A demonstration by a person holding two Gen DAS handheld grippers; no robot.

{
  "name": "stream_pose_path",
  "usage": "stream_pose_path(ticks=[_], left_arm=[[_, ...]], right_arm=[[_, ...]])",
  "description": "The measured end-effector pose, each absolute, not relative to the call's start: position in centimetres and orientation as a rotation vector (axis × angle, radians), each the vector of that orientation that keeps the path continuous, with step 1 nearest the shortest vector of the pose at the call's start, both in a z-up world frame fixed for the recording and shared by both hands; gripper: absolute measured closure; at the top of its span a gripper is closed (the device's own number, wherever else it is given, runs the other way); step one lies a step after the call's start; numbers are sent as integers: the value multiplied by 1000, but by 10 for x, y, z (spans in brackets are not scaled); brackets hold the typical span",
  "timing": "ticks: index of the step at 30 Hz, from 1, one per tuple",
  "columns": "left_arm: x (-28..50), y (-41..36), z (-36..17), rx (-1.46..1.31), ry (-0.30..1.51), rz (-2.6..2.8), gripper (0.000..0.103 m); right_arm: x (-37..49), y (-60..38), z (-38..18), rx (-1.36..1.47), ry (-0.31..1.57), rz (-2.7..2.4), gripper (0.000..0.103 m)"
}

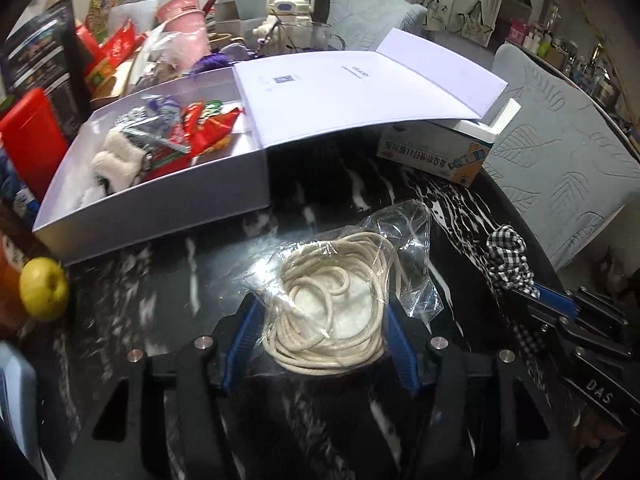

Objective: Organize soft objects
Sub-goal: 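Close the left gripper on the clear bag of white cord while the right holds the scrunchie, then carry the cord bag and scrunchie over the white box with both grippers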

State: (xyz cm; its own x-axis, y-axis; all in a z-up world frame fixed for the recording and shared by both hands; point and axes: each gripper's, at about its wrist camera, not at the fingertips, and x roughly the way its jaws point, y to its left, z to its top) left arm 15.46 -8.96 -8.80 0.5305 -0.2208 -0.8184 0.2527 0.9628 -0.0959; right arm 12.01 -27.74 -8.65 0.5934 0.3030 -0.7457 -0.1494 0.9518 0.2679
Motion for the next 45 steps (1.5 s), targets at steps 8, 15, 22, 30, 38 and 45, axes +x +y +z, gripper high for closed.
stream_pose_path(ticks=[8, 15, 22, 30, 38, 45], left_arm=[[130, -61, -70, -3, 919, -228, 44], [103, -30, -61, -41, 887, -173, 44], [81, 1, -54, -80, 849, -132, 44], [67, 34, -44, -83, 817, -107, 44], [64, 54, -38, -111, 797, -106, 44], [72, 60, -21, -139, 738, -129, 44]], right_arm=[[101, -248, -80, 164, 869, 332, 83], [84, -211, -77, 142, 832, 425, 83], [79, -177, -78, 133, 842, 501, 83], [68, -144, -77, 179, 833, 552, 83], [64, -123, -69, 177, 827, 593, 83], [73, -115, -48, 187, 798, 632, 83]])
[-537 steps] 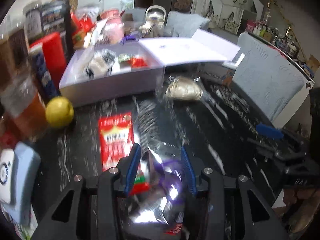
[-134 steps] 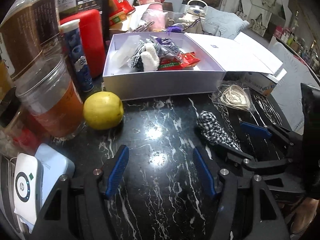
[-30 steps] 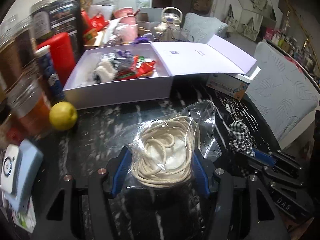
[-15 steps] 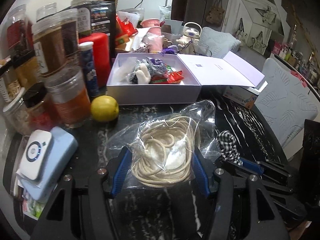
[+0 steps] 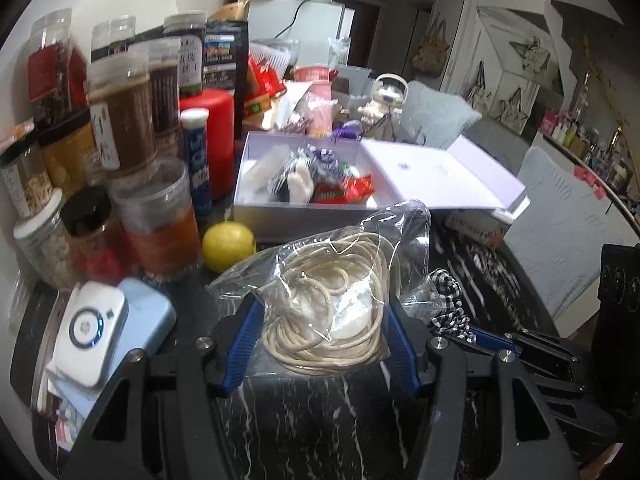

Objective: Organize soft objects
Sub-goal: 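Carry the cord bag and scrunchie over the white box with both grippers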

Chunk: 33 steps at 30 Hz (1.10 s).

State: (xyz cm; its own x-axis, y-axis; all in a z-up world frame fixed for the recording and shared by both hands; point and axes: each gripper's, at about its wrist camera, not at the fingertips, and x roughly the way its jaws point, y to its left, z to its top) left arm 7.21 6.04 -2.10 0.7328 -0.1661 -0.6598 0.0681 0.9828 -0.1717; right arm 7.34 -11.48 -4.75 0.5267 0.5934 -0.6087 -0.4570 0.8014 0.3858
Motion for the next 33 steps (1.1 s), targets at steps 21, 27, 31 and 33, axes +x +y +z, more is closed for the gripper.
stream_pose_path(ticks=[21, 27, 31, 33], left_arm=[[155, 64, 42, -108, 563, -182, 44], [188, 69, 52, -136, 531, -176, 44], [210, 69, 57, -136, 506, -160, 44], [221, 69, 58, -138, 494, -149, 44]], right_arm=[[150, -114, 26, 132, 649, 626, 83], [180, -115, 42, 114, 609, 635, 83], [202, -114, 48, 104, 588, 636, 83], [212, -113, 51, 97, 572, 635, 83]])
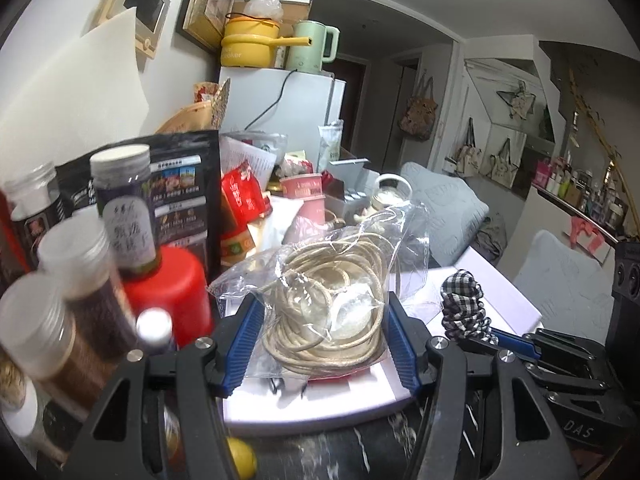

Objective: Organize soft objects
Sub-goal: 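Carry the cord bag and scrunchie over the white box with both grippers, then lower the cord bag and scrunchie into the box and open both grippers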

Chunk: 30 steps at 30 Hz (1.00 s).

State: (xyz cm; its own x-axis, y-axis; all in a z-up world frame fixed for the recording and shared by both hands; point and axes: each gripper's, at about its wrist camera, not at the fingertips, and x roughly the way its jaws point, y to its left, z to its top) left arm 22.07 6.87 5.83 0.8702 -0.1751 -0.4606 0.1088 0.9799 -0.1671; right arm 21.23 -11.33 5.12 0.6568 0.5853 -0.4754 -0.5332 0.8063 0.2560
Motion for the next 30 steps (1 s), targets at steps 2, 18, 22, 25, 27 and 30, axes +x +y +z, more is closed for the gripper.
stream_pose_path(ticks=[2, 18, 22, 25, 27, 30], left_arm=[[233, 70, 59, -147, 488, -136, 44], [321, 68, 45, -137, 513, -57, 44], [338, 65, 31, -108, 551, -43, 44], [346, 63, 20, -91, 589, -47, 44], [353, 64, 12, -88, 623, -61, 44], [365, 64, -3, -75, 683, -54, 44]], right_arm=[[223, -114, 53, 95, 560, 631, 83], [326, -117, 42, 112, 563, 569, 83], [341, -113, 39, 108, 580, 575, 83], [350, -108, 32, 110, 600, 577, 83], [356, -104, 23, 110, 630, 590, 83], [363, -101, 10, 97, 669, 574, 83]])
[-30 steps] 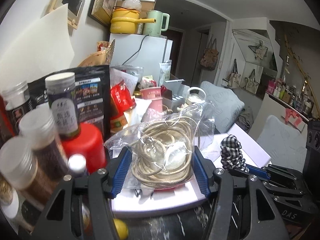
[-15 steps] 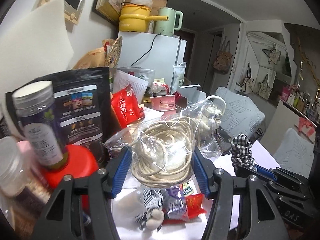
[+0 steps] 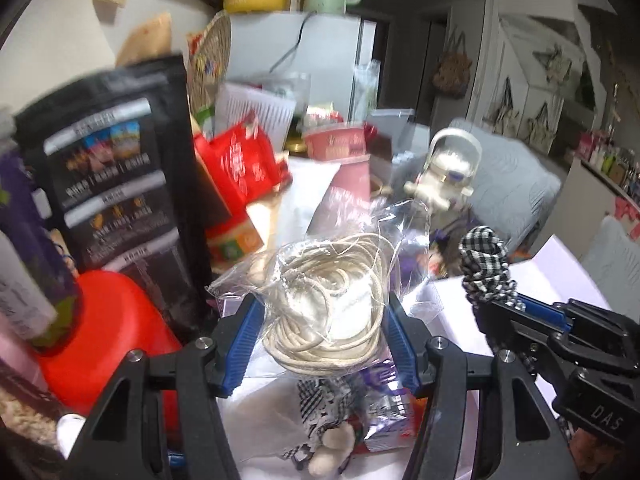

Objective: Organize soft objects
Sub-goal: 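Lower the cord bag and scrunchie into the box and open both grippers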

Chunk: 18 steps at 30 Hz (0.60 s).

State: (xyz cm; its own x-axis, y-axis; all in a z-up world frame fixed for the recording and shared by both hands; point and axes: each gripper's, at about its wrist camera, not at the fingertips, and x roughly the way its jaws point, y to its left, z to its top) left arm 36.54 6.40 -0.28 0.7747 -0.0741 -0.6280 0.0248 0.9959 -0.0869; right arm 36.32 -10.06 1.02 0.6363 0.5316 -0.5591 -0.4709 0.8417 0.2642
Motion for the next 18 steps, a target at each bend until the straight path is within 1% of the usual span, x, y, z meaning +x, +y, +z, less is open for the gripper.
stream_pose_path(ticks=[11, 18], left_arm=[[390, 60, -42, -32, 821, -43, 44], [397, 58, -62, -41, 905, -74, 44]], right_arm=[[382, -100, -24, 68, 772, 544, 83], [392, -98, -39, 99, 827, 557, 83]])
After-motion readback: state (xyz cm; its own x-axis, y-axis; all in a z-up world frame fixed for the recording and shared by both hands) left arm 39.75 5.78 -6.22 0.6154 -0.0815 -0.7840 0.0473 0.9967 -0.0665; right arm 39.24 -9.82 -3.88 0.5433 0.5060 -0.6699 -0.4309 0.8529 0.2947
